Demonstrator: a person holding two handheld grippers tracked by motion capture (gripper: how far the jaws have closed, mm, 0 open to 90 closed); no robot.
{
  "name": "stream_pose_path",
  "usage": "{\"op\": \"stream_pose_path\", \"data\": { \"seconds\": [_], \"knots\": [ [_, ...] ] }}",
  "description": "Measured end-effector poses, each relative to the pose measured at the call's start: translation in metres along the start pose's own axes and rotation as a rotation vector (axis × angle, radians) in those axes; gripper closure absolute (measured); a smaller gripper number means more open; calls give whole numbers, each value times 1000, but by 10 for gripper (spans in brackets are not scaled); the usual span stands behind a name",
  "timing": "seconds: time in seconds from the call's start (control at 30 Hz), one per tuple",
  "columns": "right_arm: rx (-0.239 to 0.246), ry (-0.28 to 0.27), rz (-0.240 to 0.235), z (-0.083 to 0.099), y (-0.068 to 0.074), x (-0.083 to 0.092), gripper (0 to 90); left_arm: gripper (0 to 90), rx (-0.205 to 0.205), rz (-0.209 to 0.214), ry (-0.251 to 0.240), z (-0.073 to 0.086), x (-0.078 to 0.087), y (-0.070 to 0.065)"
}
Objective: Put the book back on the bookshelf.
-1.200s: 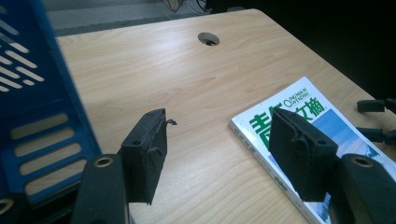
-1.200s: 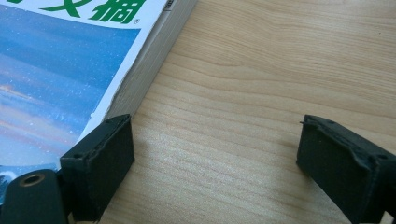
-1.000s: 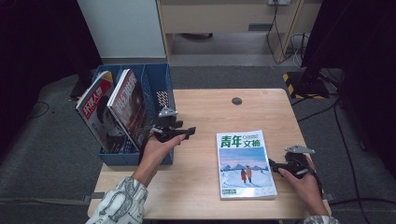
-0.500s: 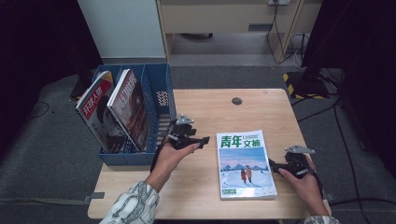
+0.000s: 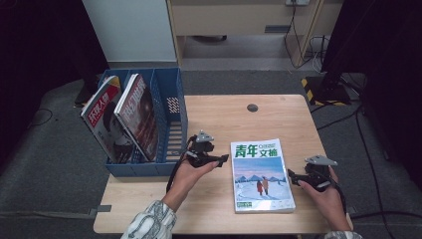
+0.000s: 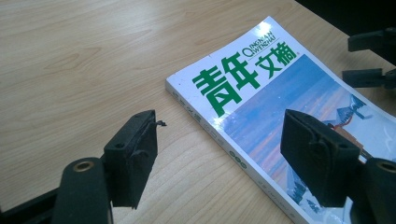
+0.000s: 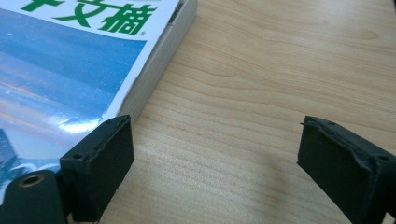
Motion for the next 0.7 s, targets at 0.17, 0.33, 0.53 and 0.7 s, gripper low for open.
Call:
{"op": "stream_pose_path", "data": {
  "seconds": [0.17, 0.33, 0.53, 0.7],
  "knots": [
    [-5, -10, -21, -1, 4, 13, 154, 261, -46, 2, 31, 10, -7, -10],
    [22, -8, -60, 0, 13, 23, 148, 261, -60, 15, 69, 29, -19, -22],
    [36, -26, -102, -4, 23, 32, 128, 259, -94, 9, 85, 41, -25, -25],
    [41, -21, -177, -5, 33, 31, 103, 250, -92, 15, 103, 51, -28, -29]
  ]
}}
Point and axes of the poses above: each handheld gripper's, and its own axes: x roughly backward along the jaws, z roughly out of its underside, y roughly to its left, the point moved 2 cm from there along -x, roughly forward along the jaws, and after that the axes turned 8 degrees about -y, right-handed, at the moved point
